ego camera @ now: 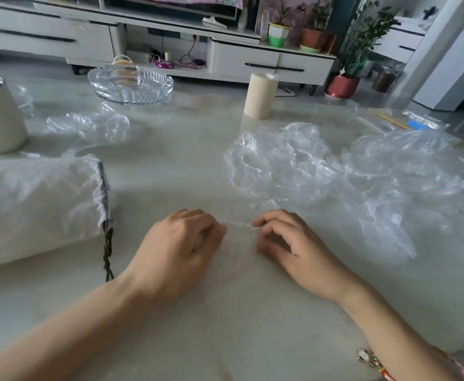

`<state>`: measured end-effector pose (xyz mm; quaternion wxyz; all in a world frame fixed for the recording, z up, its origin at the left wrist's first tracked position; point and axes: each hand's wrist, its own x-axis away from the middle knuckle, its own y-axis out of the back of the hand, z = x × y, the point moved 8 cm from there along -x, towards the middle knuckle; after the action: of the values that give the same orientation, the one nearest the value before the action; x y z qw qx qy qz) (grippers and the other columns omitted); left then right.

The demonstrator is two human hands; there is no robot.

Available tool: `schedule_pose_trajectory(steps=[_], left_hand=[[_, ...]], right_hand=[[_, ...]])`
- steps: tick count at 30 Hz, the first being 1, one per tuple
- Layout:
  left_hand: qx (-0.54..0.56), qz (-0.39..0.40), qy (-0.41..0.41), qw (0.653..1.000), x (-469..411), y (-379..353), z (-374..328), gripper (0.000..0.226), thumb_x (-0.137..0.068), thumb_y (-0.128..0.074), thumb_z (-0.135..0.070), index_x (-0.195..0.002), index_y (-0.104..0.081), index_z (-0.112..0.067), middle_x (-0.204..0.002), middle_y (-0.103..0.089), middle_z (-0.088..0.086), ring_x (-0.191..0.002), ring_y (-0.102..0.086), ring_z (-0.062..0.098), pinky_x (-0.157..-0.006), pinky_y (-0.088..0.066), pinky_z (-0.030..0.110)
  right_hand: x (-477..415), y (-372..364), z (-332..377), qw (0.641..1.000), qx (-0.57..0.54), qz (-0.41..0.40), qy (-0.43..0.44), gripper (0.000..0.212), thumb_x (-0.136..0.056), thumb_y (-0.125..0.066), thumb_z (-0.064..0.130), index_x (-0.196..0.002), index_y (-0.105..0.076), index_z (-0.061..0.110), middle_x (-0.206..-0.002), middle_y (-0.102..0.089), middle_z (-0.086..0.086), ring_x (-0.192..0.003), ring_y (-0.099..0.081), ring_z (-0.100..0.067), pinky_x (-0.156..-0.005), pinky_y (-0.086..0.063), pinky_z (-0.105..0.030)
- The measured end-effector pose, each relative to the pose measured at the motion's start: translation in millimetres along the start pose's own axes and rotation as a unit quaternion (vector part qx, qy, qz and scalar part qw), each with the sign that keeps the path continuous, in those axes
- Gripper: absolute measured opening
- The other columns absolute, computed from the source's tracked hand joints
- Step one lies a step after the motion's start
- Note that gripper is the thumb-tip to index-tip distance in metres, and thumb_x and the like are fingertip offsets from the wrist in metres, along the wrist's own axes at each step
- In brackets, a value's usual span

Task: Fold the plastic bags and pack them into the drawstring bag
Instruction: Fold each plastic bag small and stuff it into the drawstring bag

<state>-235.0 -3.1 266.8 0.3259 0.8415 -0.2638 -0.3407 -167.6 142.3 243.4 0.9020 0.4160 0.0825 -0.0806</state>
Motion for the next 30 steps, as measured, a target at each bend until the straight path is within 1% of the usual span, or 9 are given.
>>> schedule_pose_trajectory(steps=[4, 6, 8, 11, 16, 20, 23, 26, 30], left_hand=[[-0.027, 0.043, 0.032, 0.998, 4.9, 9.1, -5.6, 0.082, -0.060, -0.026, -0.086, -0.117, -0.055, -0.035, -0.107, -0.061, -0.021, -0.099, -0.058, 0.002, -0.083, -0.046, 0.024], [-0.068, 0.045, 0.006, 0.997, 9.1, 4.8, -8.5, 0.082, -0.060, -0.041, -0.079, -0.128, -0.048, -0.033, -0.112, -0.058, -0.018, -0.103, -0.060, 0.007, -0.084, -0.050, 0.028], [-0.074, 0.008, -0.030, 0.997, 8.4, 4.9, -5.1, 0.051, -0.074, -0.047, -0.054, -0.112, -0.061, -0.023, -0.098, -0.066, -0.008, -0.085, -0.066, 0.018, -0.068, -0.056, 0.034], [0.002, -0.052, 0.013, 0.999, 1.5, 16.7, 10.6, 0.035, -0.084, -0.047, -0.039, -0.083, -0.068, -0.011, -0.069, -0.062, -0.004, -0.061, -0.054, 0.011, -0.061, -0.043, 0.011], [0.058, -0.108, 0.151, 0.981, 1.6, 26.4, 33.2, 0.045, -0.090, -0.056, -0.033, -0.055, -0.058, -0.006, -0.047, -0.058, -0.022, -0.049, -0.050, 0.005, -0.051, -0.035, 0.011], [-0.062, -0.072, 0.169, 0.981, 2.1, 20.9, 38.1, 0.045, -0.089, -0.055, -0.037, -0.057, -0.049, -0.006, -0.061, -0.049, 0.000, -0.059, -0.044, 0.027, -0.051, -0.028, 0.035], [-0.120, -0.066, 0.181, 0.974, 0.0, 22.2, 36.9, 0.024, -0.090, -0.055, -0.035, -0.086, -0.055, -0.012, -0.092, -0.049, 0.003, -0.080, -0.054, 0.032, -0.059, -0.033, 0.032], [-0.221, -0.029, 0.200, 0.954, -1.6, 16.6, 42.5, 0.033, -0.093, -0.048, -0.036, -0.111, -0.052, -0.008, -0.114, -0.043, 0.013, -0.102, -0.052, 0.036, -0.068, -0.042, 0.039], [-0.287, -0.023, 0.116, 0.951, -3.6, 9.6, 39.9, 0.033, -0.081, -0.050, -0.031, -0.077, -0.056, 0.002, -0.080, -0.050, 0.024, -0.074, -0.052, 0.040, -0.061, -0.042, 0.044]], right_hand=[[-14.2, 9.9, -5.7, 0.990, -0.106, -0.026, -0.089, 0.013, -0.095, -0.053, 0.019, -0.086, -0.061, 0.013, -0.084, -0.062, 0.002, -0.075, -0.052, -0.005, -0.072, -0.040, -0.017], [-25.5, 9.7, -5.2, 0.988, -0.102, 0.023, -0.111, 0.012, -0.094, -0.054, 0.019, -0.083, -0.057, 0.015, -0.078, -0.055, 0.005, -0.070, -0.046, -0.002, -0.068, -0.037, -0.013], [-28.6, 5.9, -4.4, 0.975, -0.135, 0.123, -0.129, 0.012, -0.089, -0.061, 0.027, -0.088, -0.058, 0.015, -0.081, -0.052, 0.003, -0.072, -0.045, -0.001, -0.069, -0.037, -0.009], [-20.2, 4.0, -5.5, 0.951, -0.165, 0.225, -0.131, 0.041, -0.068, -0.078, 0.028, -0.104, -0.060, 0.023, -0.100, -0.064, 0.008, -0.095, -0.056, 0.001, -0.087, -0.041, -0.012], [-22.7, 10.5, -15.2, 0.968, -0.203, 0.064, -0.132, 0.009, -0.083, -0.066, 0.010, -0.092, -0.068, 0.008, -0.089, -0.071, 0.008, -0.086, -0.064, 0.001, -0.083, -0.044, -0.011], [-29.5, 11.4, -18.3, 0.971, -0.184, 0.011, -0.150, 0.017, -0.090, -0.060, 0.019, -0.083, -0.068, 0.005, -0.076, -0.068, 0.001, -0.071, -0.062, -0.004, -0.076, -0.048, -0.017], [-34.3, 12.8, -23.8, 0.982, -0.086, -0.045, -0.161, 0.028, -0.089, -0.062, 0.032, -0.071, -0.064, 0.011, -0.064, -0.065, 0.001, -0.060, -0.057, -0.005, -0.068, -0.049, -0.031], [-36.4, 18.3, -24.2, 0.978, 0.075, -0.111, -0.162, 0.030, -0.085, -0.064, 0.038, -0.063, -0.052, 0.021, -0.047, -0.050, 0.011, -0.049, -0.044, -0.001, -0.052, -0.034, -0.024], [-35.9, 19.9, -13.2, 0.958, 0.209, -0.136, -0.143, 0.025, -0.090, -0.057, 0.038, -0.081, -0.054, 0.015, -0.066, -0.052, 0.008, -0.069, -0.053, -0.019, -0.058, -0.033, -0.029]])
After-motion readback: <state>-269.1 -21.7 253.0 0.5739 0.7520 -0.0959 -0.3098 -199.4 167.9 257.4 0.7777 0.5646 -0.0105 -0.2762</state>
